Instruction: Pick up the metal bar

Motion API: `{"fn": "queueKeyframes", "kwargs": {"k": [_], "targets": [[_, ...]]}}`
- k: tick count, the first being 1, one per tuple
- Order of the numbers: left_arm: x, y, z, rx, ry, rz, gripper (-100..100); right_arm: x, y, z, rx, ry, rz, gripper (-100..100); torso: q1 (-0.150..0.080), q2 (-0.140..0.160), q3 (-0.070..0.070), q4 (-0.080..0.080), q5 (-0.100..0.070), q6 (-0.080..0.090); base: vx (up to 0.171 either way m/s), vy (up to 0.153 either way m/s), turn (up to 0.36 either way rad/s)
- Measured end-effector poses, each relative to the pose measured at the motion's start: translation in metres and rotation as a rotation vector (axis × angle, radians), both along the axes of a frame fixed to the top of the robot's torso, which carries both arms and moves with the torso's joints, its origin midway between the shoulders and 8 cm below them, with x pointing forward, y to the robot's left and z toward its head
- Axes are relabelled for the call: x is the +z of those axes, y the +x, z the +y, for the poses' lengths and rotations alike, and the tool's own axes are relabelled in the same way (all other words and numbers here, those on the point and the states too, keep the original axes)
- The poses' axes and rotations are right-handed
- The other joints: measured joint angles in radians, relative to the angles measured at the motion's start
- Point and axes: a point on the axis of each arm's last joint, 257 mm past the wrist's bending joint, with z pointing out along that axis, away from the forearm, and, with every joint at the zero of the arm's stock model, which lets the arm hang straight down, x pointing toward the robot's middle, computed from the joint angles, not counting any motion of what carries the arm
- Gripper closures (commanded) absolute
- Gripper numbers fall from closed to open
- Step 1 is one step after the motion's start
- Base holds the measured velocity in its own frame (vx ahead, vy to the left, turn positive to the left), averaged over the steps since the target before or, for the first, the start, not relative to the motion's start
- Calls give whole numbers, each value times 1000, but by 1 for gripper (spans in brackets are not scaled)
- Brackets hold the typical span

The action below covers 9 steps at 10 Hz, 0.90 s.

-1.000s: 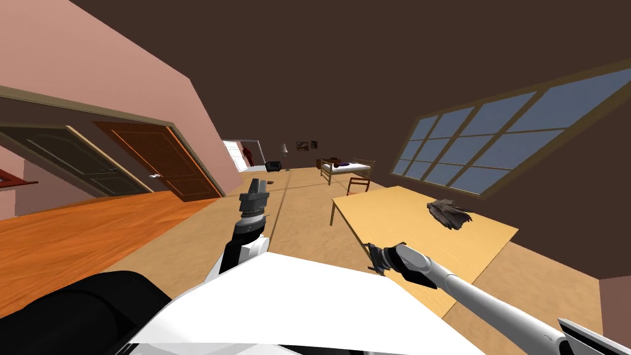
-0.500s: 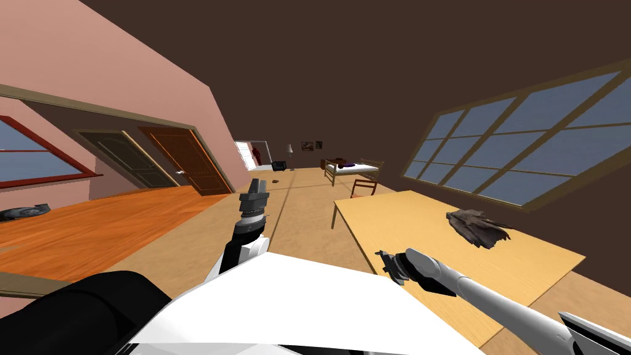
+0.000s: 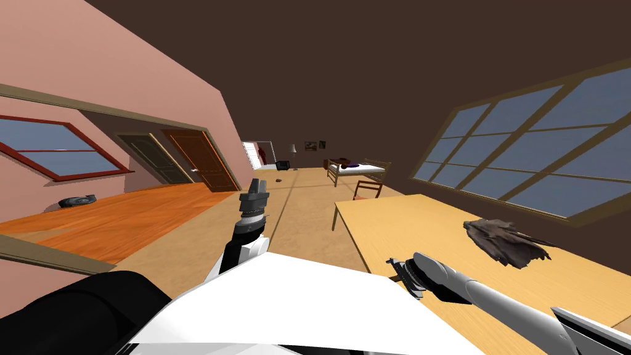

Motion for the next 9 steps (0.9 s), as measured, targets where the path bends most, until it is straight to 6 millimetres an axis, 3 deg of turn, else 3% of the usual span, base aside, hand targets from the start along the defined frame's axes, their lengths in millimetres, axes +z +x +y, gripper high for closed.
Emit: {"fn": "queueKeyframes", "kwargs": {"k": [3, 4, 5, 9], "targets": [[0, 0, 0, 0, 0, 0, 0, 1, -21, -35, 59, -83, 48, -100, 1, 1, 0, 0, 0, 0, 37, -70, 61], [0, 0, 0, 0, 0, 0, 0, 1, -22, -35, 58, -86, 48, 0, 4, 2, 1, 0, 0, 0, 4, -8, 0], [0, 0, 0, 0, 0, 0, 0, 1, -22, -35, 58, -85, 48, -100, 6, 3, 2, 1, 1, 0, -109, -67, 449], [0, 0, 0, 0, 0, 0, 0, -9, -60, -49, -123, -58, 79, -100, -2, 16, 9, 4, -1, 0, -155, -110, 399]]}}
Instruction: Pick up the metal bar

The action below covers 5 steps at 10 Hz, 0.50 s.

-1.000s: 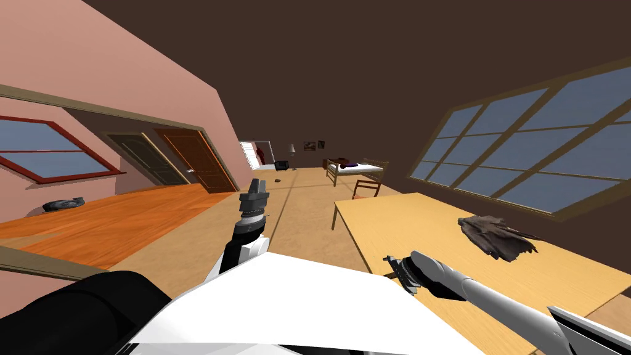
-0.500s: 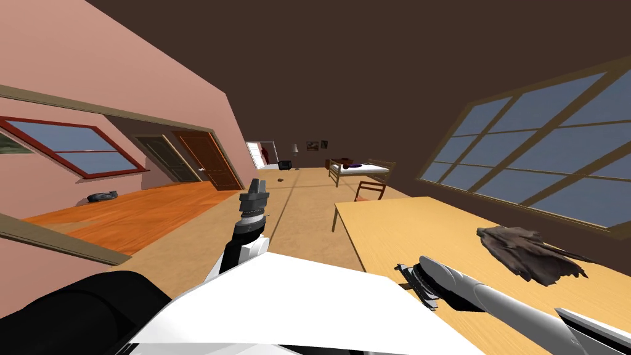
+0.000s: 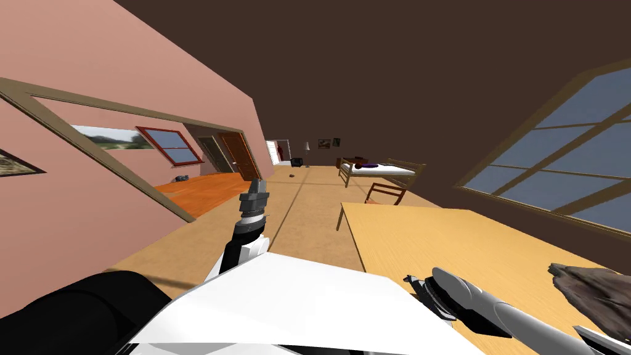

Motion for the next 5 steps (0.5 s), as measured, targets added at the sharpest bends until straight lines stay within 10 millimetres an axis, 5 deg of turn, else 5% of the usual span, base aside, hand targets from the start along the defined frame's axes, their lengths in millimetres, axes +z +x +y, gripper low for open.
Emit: {"fn": "queueKeyframes", "kwargs": {"k": [5], "targets": [[0, 0, 0, 0, 0, 0, 0, -10, -33, -12, -188, 13, 9, -100, 3, -6, -3, -1, 1, 0, -131, -48, 414]]}}
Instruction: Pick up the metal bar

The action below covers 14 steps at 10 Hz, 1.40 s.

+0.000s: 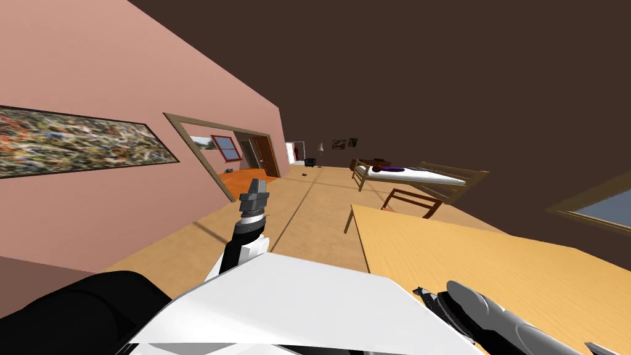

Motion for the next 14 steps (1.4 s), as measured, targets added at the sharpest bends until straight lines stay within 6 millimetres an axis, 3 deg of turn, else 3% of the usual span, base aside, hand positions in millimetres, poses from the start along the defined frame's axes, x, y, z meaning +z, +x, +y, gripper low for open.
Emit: {"fn": "queueKeyframes", "kwargs": {"k": [5, 9, 11, 12, 14], "targets": [[0, 0, 0, 0, 0, 0, 0, -3, -27, -7, -164, 7, 2, -100, 0, -2, -1, 0, 0, 1, -129, -30, 355], [0, 0, 0, 0, 0, 0, 0, -7, -67, -22, -341, -15, 16, -100, 0, 5, 4, 2, 0, 1, -174, 2, 419], [0, 0, 0, 1, 0, 1, 0, -6, -67, -25, -379, -6, 4, -100, -1, -6, -3, -1, 0, 2, -62, -1, 146], [0, 0, 0, 0, 0, 0, 0, -6, -81, -31, -421, -15, 12, -100, -2, -2, -1, 0, 0, 1, -164, 8, 474], [0, 0, 0, 0, 0, 1, 0, -6, -86, -35, -482, -18, 2, -100, -1, -2, -1, 0, 0, 2, -134, 40, 355]]}}
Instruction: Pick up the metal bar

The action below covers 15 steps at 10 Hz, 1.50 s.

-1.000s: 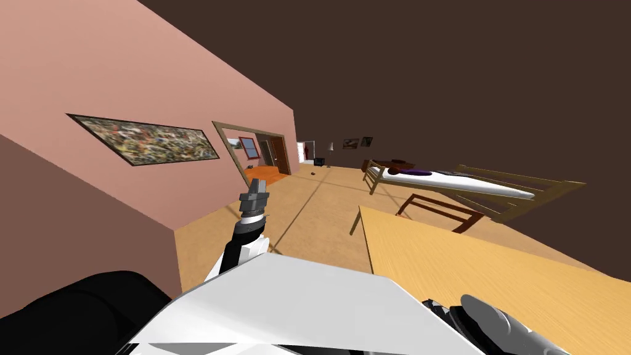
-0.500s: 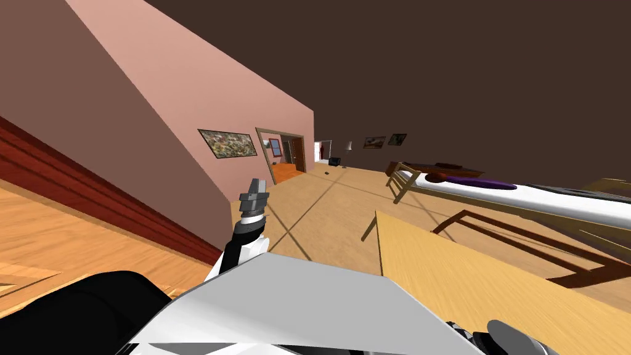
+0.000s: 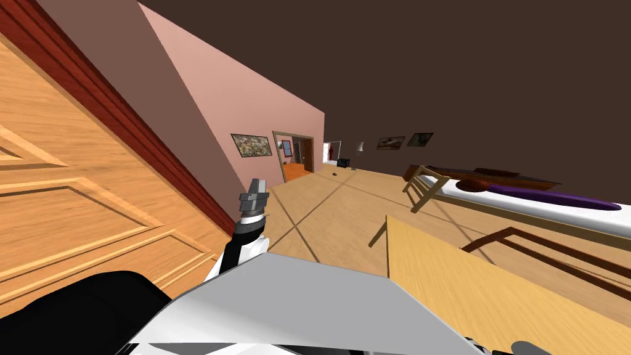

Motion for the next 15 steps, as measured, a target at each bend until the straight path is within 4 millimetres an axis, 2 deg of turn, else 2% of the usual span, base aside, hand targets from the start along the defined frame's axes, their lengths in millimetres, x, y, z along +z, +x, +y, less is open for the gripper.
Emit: {"fn": "queueKeyframes", "kwargs": {"k": [1, 3, 4, 6, 7, 11, 12, 13, 15], "targets": [[0, 0, 0, 0, 0, 0, 0, 1, -15, -5, -43, -9, 9, -100, 2, 4, 2, 1, 1, -1, -168, 47, 476], [0, 0, 0, 0, 0, 0, 0, 1, -20, -10, -106, -18, -2, -100, -1, 0, 0, 0, 0, 1, -112, 14, 273], [0, 0, 0, 0, 0, 0, 0, 4, -34, -17, -146, -29, 8, -100, -1, 3, 1, 0, 0, 0, -163, 53, 462], [0, 0, 0, 0, 0, 0, 0, 3, -40, -20, -207, -35, -4, -100, -1, 0, 0, 0, 0, 0, -52, 27, 139], [0, 0, 0, 0, 0, 0, 0, 3, -40, -20, -209, -35, -5, 100, -2, -3, -2, -1, 0, 1, -7, 3, -7], [0, 0, 0, 0, 0, 0, 0, 3, -40, -20, -209, -34, -3, 100, -5, -6, -4, -1, -1, 1, 0, 0, 0], [0, 0, 0, 0, 0, 0, 0, 3, -40, -20, -209, -34, -4, 0, -5, -6, -4, -1, -1, 1, 0, 0, 0], [0, 0, 0, 0, 0, 0, 0, 3, -40, -20, -209, -34, -4, 100, -5, -7, -4, -1, -1, 1, 154, -71, -381], [0, 0, 0, 1, 0, 1, 0, 1, -22, -12, -130, -14, -5, 100, -11, -18, -10, -4, -2, 1, 155, -58, -346]]}}
